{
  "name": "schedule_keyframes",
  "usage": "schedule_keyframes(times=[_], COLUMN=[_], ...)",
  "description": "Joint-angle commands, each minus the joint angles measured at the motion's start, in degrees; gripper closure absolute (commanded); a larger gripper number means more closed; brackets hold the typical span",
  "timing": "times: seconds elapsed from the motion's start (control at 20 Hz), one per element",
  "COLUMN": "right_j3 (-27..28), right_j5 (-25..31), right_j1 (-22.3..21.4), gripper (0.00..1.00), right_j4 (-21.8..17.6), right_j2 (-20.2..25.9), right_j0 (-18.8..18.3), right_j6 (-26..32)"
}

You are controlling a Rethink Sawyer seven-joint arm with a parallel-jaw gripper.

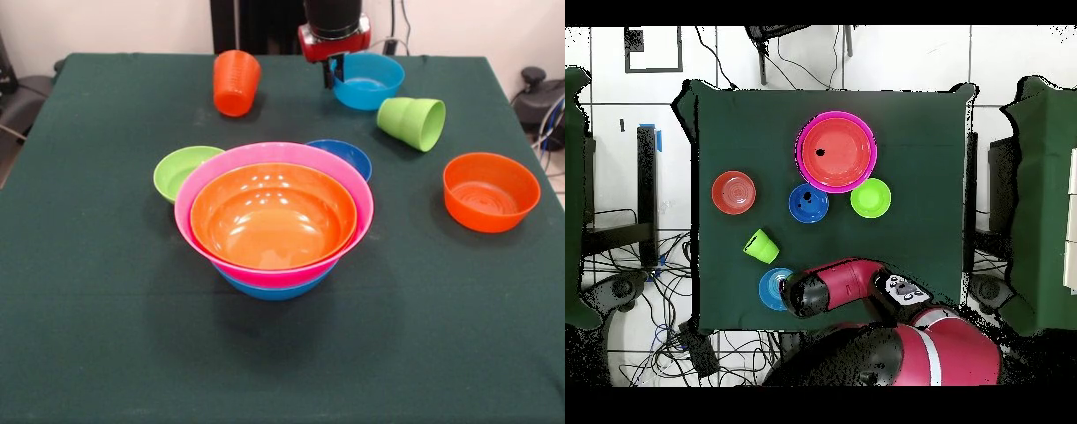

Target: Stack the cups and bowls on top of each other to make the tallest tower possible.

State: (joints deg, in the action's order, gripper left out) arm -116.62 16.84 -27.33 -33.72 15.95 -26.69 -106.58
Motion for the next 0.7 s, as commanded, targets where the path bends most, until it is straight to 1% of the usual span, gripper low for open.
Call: schedule_keyframes(times=[0.05,0.45,0.7], right_j3=[5.4,5.2,5.3], right_j5=[-2.5,-3.3,-2.4], right_j1=[0.3,-0.1,-0.8], gripper=[1.0,1.0,1.0], right_j4=[-3.0,-3.3,-2.7], right_j2=[3.9,2.9,2.8], right_j0=[0.5,1.6,2.1], right_j6=[0.3,-0.6,-0.8])
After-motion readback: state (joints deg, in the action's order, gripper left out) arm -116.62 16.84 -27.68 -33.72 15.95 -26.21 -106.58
